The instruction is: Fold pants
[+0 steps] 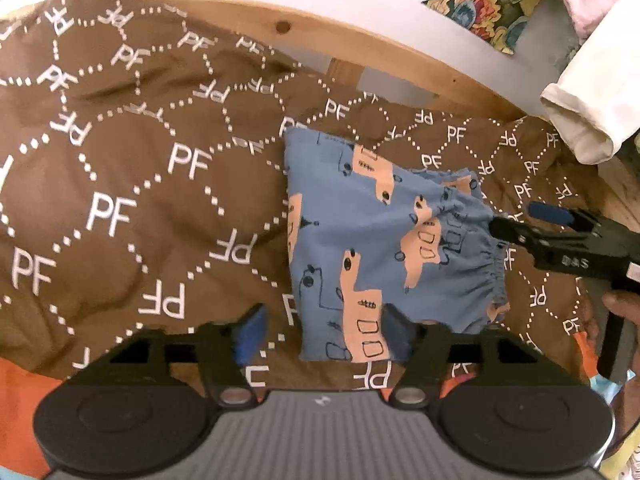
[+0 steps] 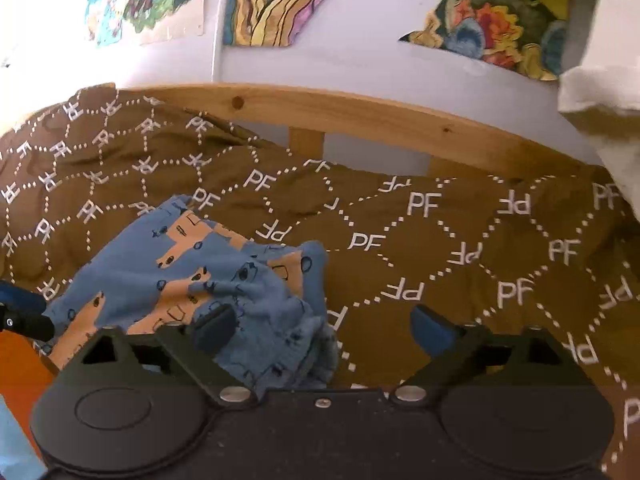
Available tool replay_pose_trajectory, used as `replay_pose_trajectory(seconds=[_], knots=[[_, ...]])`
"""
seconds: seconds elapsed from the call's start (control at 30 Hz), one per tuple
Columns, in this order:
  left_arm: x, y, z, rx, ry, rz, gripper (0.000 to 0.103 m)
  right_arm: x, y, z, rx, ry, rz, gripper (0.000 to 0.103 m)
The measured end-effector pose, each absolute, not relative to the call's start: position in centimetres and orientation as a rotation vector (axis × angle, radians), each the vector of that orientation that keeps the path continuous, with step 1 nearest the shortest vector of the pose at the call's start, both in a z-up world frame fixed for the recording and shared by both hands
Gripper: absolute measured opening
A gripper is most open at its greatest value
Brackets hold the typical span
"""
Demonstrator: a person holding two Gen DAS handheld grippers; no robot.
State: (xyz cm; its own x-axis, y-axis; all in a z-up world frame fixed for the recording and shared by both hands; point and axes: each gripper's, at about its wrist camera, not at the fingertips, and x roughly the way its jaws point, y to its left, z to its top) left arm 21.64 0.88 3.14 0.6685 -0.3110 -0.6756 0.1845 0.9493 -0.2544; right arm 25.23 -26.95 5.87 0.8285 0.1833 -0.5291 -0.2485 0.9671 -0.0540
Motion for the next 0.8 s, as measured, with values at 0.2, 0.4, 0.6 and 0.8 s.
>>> replay_pose_trajectory(seconds=[0.2,0.4,0.6,0.8], knots=[[20.7,0.3,4.6,-0.123,0.735,-0.238,0.103,22.5,-27.4,7.2,-0.053,0.49,0.181,0.102],[19.3,-0.6,5.1,-0.075,0.701,-0.207,0.103,19.5,-27.0,7.8,-0.013,0.445,0.14,0.102],[17.3,-0.7,5.2,-0.058,0.653,-0.188,0.103,16.1,-26.0,7.8,-0.013,0.394,0.117,0.102],[15.7,-0.2,4.6,-0.059,0.662,-0.162,0.103,13.6,-25.4,7.2,0.04,0.389,0.103,0.102]])
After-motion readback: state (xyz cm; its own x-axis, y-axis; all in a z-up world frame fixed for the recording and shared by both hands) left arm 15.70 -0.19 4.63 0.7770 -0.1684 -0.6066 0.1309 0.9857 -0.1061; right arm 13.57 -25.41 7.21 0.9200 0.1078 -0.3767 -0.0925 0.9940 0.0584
